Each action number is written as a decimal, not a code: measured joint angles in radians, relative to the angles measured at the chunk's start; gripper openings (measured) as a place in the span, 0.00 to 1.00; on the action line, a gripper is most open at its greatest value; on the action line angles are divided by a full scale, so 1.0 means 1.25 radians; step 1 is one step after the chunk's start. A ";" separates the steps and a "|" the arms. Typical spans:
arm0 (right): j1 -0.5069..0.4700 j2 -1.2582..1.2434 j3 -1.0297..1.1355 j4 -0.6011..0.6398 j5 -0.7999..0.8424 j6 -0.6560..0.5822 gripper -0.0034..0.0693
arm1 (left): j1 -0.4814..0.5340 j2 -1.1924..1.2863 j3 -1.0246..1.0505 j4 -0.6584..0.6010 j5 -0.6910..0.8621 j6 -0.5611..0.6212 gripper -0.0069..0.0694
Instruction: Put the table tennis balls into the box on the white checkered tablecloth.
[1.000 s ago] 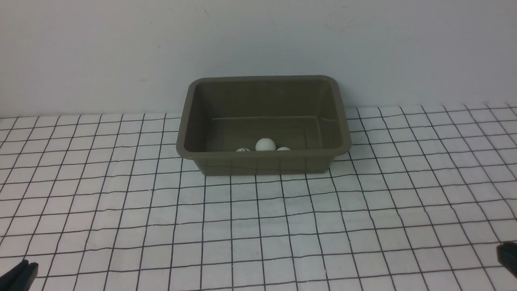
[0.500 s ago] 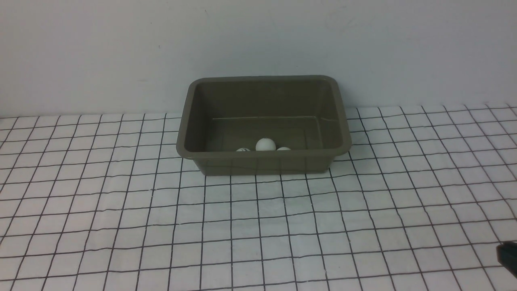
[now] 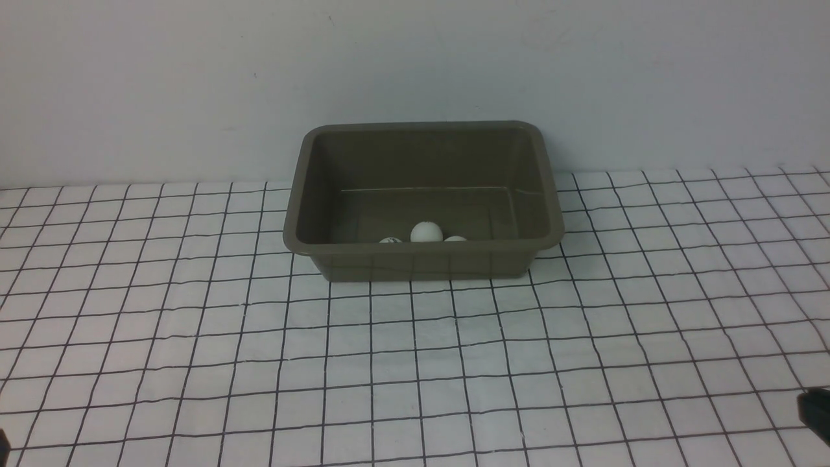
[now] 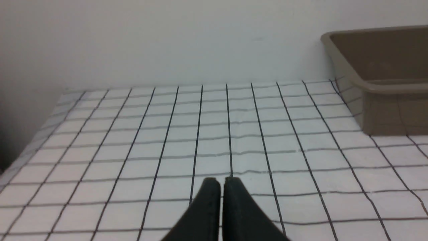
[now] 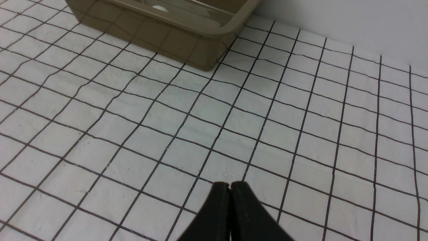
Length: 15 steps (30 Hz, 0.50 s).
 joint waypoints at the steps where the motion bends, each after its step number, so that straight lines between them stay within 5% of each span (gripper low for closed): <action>1: 0.000 0.000 0.000 0.000 0.000 0.000 0.03 | 0.003 0.000 0.000 0.006 0.017 -0.016 0.09; 15: 0.000 0.000 0.000 0.000 0.000 0.000 0.03 | 0.005 0.001 0.000 0.026 0.113 -0.039 0.09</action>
